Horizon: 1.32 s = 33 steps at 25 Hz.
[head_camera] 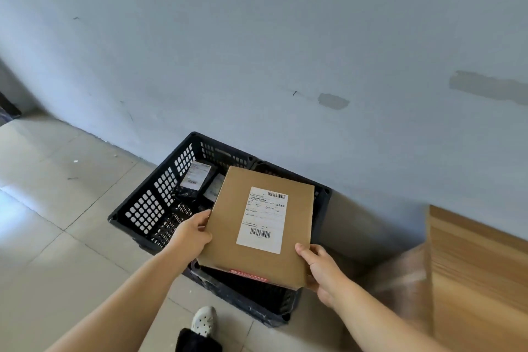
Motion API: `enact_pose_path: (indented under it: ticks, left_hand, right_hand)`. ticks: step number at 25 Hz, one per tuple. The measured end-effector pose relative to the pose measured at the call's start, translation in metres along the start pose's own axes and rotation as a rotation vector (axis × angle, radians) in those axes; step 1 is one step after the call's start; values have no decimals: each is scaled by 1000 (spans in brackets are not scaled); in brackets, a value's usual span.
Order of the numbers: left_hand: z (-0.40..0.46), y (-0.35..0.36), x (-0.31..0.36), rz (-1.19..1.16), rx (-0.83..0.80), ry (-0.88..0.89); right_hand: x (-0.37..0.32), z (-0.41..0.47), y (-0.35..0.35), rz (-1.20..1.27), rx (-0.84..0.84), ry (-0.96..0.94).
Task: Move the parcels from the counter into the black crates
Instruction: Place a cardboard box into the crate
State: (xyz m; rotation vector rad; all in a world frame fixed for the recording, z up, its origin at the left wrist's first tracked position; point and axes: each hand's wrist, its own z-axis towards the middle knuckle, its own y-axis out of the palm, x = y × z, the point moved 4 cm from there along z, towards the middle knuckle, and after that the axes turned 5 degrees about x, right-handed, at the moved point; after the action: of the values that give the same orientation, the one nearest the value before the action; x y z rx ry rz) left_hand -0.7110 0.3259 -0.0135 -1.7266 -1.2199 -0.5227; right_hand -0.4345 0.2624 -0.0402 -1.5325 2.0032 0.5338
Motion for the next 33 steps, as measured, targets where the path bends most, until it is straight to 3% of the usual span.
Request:
enact_pose_path:
  ticks: [4,9,20,33]
  left_hand:
    - [83,11,2,181,-249,30]
    - [156,29,-2,365,-372,73]
    - [252,137,-42,879,-463,187]
    - [308,205,-79,1073,-418,382]
  right_hand:
    - [2,34,20,47,203,54]
    - [18,84,50,84,327,148]
    - [38,226,40,-11,282,225]
    - [75,345,42,50,365,184]
